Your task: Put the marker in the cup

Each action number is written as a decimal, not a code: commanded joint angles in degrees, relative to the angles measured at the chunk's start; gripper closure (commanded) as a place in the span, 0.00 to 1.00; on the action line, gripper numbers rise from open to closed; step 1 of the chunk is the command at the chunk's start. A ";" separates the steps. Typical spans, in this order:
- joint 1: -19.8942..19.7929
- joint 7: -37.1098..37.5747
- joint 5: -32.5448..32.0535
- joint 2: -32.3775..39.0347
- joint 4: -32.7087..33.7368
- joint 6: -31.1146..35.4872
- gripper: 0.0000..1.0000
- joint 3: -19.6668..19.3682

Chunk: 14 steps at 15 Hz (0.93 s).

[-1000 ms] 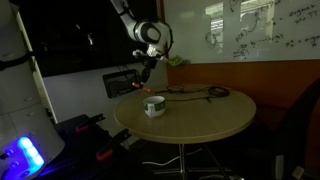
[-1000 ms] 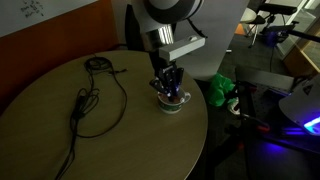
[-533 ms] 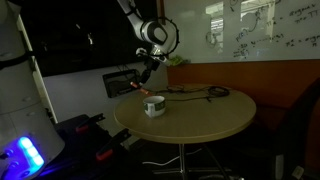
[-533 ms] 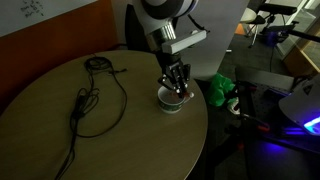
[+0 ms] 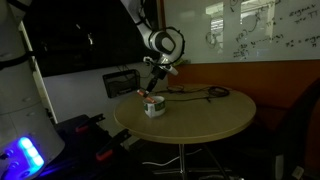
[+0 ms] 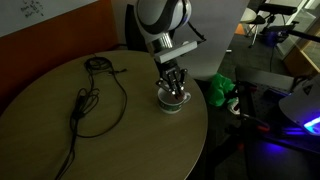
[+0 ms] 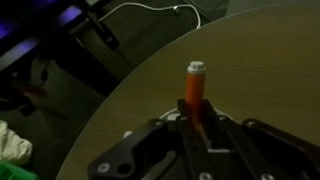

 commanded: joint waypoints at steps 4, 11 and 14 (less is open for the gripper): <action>2.35 4.83 -0.85 -0.78 -1.27 11.75 0.36 -1.63; 7.44 4.97 -10.10 -10.00 -8.75 23.05 0.00 -2.28; 9.41 9.92 -16.92 -15.19 -12.88 25.68 0.00 -3.37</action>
